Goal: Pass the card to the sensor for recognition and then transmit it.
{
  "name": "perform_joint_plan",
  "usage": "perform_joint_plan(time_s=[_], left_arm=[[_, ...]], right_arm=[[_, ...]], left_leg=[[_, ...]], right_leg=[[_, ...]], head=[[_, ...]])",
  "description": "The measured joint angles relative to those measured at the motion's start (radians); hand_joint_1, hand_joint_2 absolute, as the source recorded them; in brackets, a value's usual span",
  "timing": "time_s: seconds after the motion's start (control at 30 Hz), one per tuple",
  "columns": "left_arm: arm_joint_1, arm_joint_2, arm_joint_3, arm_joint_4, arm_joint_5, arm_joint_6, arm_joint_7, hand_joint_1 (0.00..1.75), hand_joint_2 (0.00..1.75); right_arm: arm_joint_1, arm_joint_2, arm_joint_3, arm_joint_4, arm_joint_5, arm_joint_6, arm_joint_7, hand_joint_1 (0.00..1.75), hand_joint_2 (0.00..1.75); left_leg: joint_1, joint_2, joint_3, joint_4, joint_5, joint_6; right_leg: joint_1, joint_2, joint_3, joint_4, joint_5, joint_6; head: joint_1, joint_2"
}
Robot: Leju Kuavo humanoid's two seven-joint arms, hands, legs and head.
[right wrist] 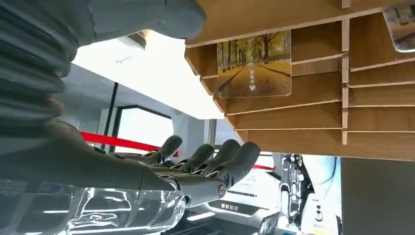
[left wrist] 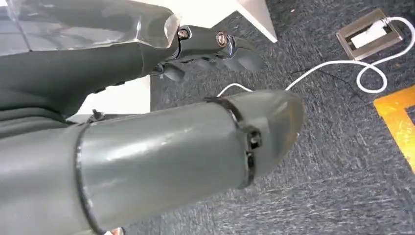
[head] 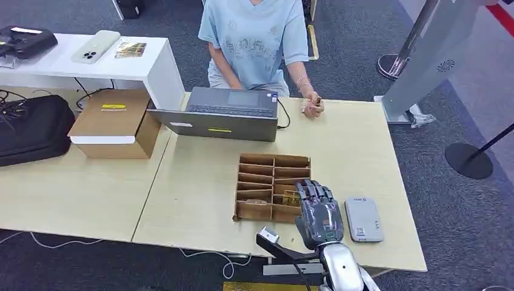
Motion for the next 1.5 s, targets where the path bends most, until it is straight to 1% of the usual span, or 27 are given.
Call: perform_joint_plan(time_s=[0.27,0.3,0.37,0.57,0.6,0.63,0.7,0.77,0.87,0.93,1.2,1.23,1.3,1.37,1.5], left_arm=[[0.009,-0.009,0.059,0.000,0.023,0.009,0.000,0.00,0.00],[0.011,-0.010,0.065,0.000,0.025,0.010,0.000,0.00,0.00],[0.015,-0.013,0.080,0.000,0.028,0.012,0.000,0.00,0.00],[0.022,-0.021,0.125,0.000,0.057,0.026,0.000,0.00,0.00],[0.025,-0.023,0.135,0.000,0.060,0.027,0.000,0.00,0.00],[0.027,-0.024,0.145,0.000,0.060,0.028,0.000,0.00,0.00],[0.029,-0.026,0.158,0.000,0.062,0.028,0.000,0.00,0.00],[0.030,-0.028,0.173,0.000,0.067,0.028,0.000,0.00,0.00],[0.032,-0.032,0.191,0.000,0.075,0.028,0.000,0.00,0.00],[0.034,-0.034,0.209,0.000,0.084,0.029,0.000,0.00,0.00],[0.047,-0.043,0.275,0.000,0.113,0.030,0.000,0.00,0.00],[0.049,-0.044,0.283,0.000,0.116,0.031,0.000,0.00,0.00],[0.053,-0.046,0.298,0.000,0.124,0.034,0.000,0.00,0.00],[0.056,-0.048,0.315,0.000,0.134,0.039,0.000,0.00,0.00],[0.062,-0.052,0.348,0.000,0.158,0.042,0.000,0.00,0.00]], right_arm=[[-0.018,0.000,0.000,0.018,0.000,0.000,-0.013,0.45,1.75],[-0.019,0.000,0.000,0.019,0.000,-0.001,-0.013,0.49,1.75],[-0.021,0.000,0.000,0.022,0.000,-0.001,-0.015,0.51,1.75],[-0.032,0.000,0.000,0.038,0.000,0.000,-0.037,0.51,1.75],[-0.032,0.000,0.000,0.040,0.000,0.000,-0.038,0.47,1.75],[-0.032,0.000,0.000,0.043,0.000,-0.001,-0.040,0.49,1.75],[-0.033,0.000,0.000,0.046,0.000,-0.002,-0.044,0.47,1.75],[-0.034,0.000,0.000,0.052,0.000,-0.005,-0.047,0.51,1.75],[-0.035,0.000,0.000,0.069,0.000,-0.022,-0.052,0.51,1.75],[-0.035,0.000,0.000,0.085,0.000,-0.029,-0.052,0.47,1.75],[-0.047,0.006,0.000,0.137,0.000,-0.032,-0.051,0.51,1.75],[-0.049,0.007,0.000,0.141,0.000,-0.033,-0.050,0.47,1.75],[-0.052,0.009,0.000,0.148,0.000,-0.033,-0.047,0.49,1.75],[-0.055,0.011,0.001,0.155,0.000,-0.035,-0.045,0.42,1.75],[-0.063,0.012,0.001,0.164,0.000,-0.036,-0.045,0.44,1.75]], left_leg=[[0.000,0.000,0.000,0.000,0.000,0.000],[0.000,0.000,0.000,0.000,0.000,0.000],[0.000,0.000,0.000,0.000,0.000,0.000],[0.000,0.000,0.000,0.000,0.000,0.000],[0.000,0.000,0.000,0.000,0.000,0.000],[0.000,0.000,0.000,0.000,0.000,0.000],[0.000,0.000,0.000,0.000,0.000,0.000],[0.000,0.000,0.000,0.000,0.000,0.000],[0.000,0.000,0.000,0.000,0.000,0.000],[0.000,0.000,0.000,0.000,0.000,0.000],[0.000,0.000,0.000,0.000,0.000,0.000],[0.000,0.000,0.000,0.000,0.000,0.000],[0.000,0.000,0.000,0.000,0.000,0.000],[0.000,0.000,0.000,0.000,0.000,0.000],[0.000,0.000,0.000,0.000,0.000,0.000]], right_leg=[[0.000,0.000,0.000,0.000,0.000,0.000],[0.000,0.000,0.000,0.000,0.000,0.000],[0.000,0.000,0.000,0.000,0.000,0.000],[0.000,0.000,0.000,0.000,0.000,0.000],[0.000,0.000,0.000,0.000,0.000,0.000],[0.000,0.000,0.000,0.000,0.000,0.000],[0.000,0.000,0.000,0.000,0.000,0.000],[0.000,0.000,0.000,0.000,0.000,0.000],[0.000,0.000,0.000,0.000,0.000,0.000],[0.000,0.000,0.000,0.000,0.000,0.000],[0.000,0.000,0.000,0.000,0.000,0.000],[0.000,0.000,0.000,0.000,0.000,0.000],[0.000,0.000,0.000,0.000,0.000,0.000],[0.000,0.000,0.000,0.000,0.000,0.000],[0.000,0.000,0.000,0.000,0.000,0.000]], head=[[0.000,0.000],[0.000,0.000],[0.000,0.000],[0.000,0.000],[0.000,0.000],[0.000,0.000],[0.000,0.000],[0.000,0.000],[0.000,0.000],[0.000,0.000],[0.000,0.000],[0.000,0.000],[0.000,0.000],[0.000,0.000],[0.000,0.000]])
